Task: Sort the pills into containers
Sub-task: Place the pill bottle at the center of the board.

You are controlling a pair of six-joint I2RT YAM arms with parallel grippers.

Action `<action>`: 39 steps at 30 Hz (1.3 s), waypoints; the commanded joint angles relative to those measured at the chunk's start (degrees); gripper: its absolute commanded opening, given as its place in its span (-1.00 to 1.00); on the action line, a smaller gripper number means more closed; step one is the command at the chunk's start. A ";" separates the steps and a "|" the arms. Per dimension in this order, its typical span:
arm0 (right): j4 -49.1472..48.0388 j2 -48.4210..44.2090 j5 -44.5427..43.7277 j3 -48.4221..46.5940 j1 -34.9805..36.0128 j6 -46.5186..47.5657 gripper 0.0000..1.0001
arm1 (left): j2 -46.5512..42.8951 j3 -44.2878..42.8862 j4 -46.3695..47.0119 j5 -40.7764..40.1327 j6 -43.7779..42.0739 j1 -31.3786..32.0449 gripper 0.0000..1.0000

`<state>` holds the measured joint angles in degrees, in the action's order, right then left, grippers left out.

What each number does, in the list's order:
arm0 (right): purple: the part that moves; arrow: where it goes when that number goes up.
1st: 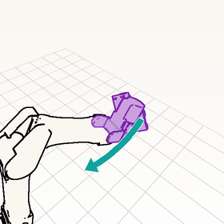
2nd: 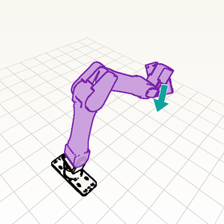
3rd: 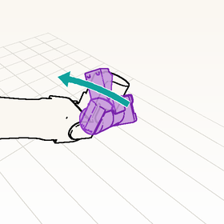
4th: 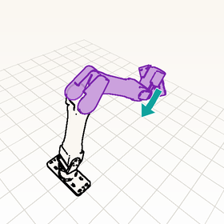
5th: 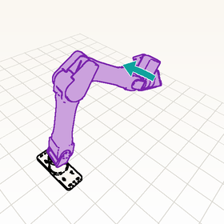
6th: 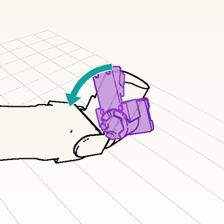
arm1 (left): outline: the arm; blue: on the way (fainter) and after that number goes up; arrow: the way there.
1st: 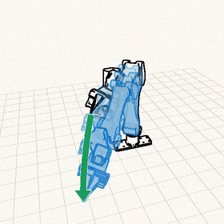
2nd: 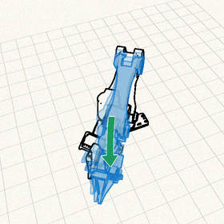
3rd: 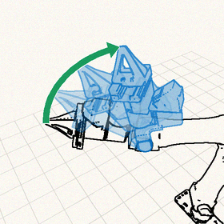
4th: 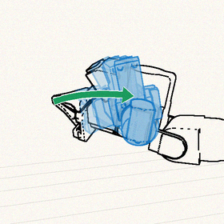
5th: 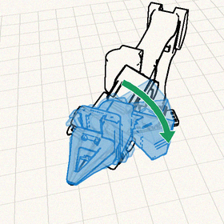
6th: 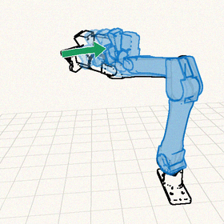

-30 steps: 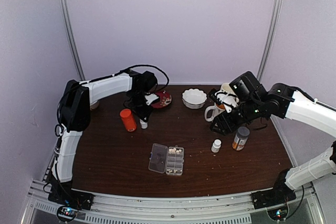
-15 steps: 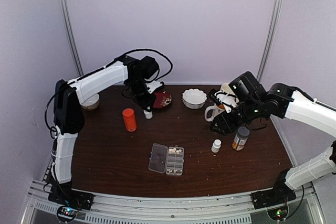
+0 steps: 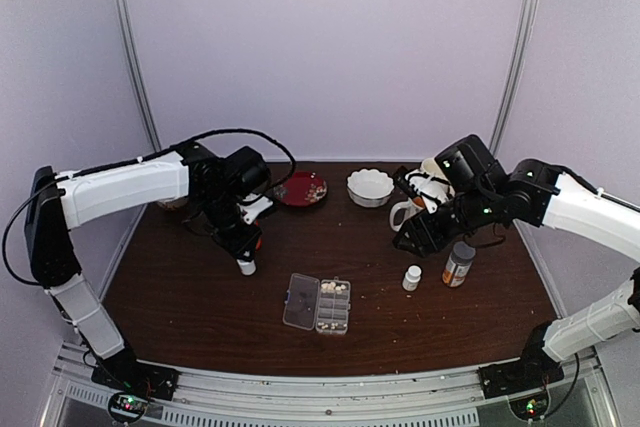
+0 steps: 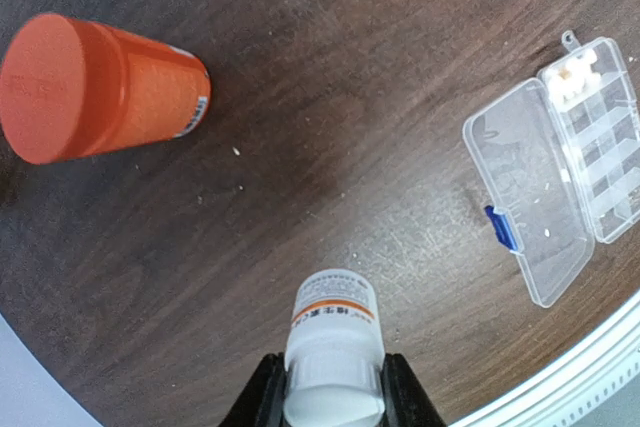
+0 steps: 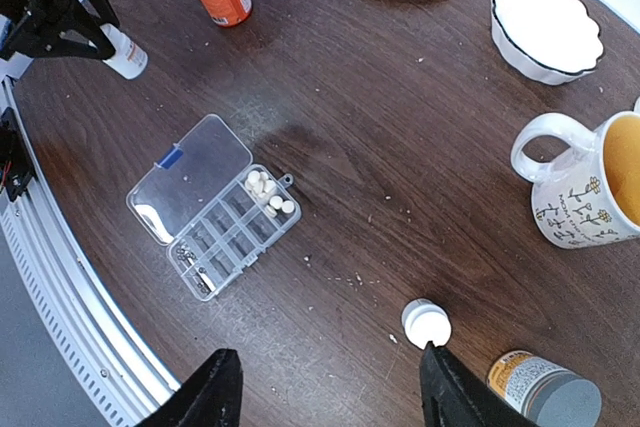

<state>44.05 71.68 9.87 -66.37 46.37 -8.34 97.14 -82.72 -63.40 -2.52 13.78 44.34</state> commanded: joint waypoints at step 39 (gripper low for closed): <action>-7.99 7.66 -5.98 -5.02 14.93 -3.82 0.22 | -23.25 46.95 60.66 -1.09 12.49 8.02 0.66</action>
<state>37.63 79.11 5.50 -69.41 60.77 -10.98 73.08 -37.01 -13.34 -6.24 27.05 51.99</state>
